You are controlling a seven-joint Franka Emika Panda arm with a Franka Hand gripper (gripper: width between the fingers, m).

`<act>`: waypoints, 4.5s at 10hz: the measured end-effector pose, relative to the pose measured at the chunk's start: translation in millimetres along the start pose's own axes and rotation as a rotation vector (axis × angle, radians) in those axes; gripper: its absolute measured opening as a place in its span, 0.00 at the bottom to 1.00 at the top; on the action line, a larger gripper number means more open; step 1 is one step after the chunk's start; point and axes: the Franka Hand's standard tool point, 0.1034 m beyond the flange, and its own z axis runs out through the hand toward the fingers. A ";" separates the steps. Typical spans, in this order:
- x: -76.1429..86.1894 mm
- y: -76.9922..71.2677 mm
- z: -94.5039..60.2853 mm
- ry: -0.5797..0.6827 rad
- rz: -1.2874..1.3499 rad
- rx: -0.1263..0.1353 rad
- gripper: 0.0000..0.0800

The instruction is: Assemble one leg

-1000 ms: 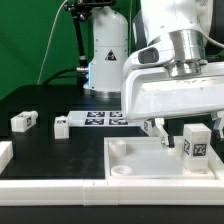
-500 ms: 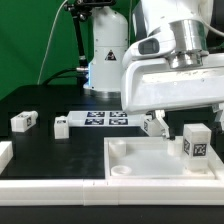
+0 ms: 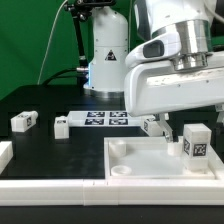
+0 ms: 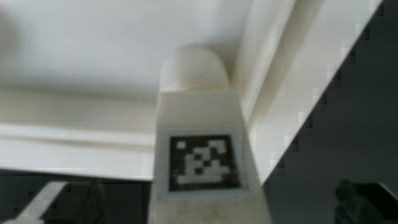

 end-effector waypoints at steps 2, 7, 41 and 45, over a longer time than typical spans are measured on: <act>-1.3 1.9 -2.0 -0.154 0.004 0.036 0.81; 0.5 2.1 -2.8 -0.259 0.001 0.058 0.81; 7.5 -0.8 -0.3 -0.205 0.759 -0.112 0.81; 6.4 -3.5 2.0 -0.250 0.292 -0.090 0.81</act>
Offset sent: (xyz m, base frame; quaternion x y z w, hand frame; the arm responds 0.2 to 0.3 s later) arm 0.0000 0.0000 0.0000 0.0000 -0.1593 0.0000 0.9872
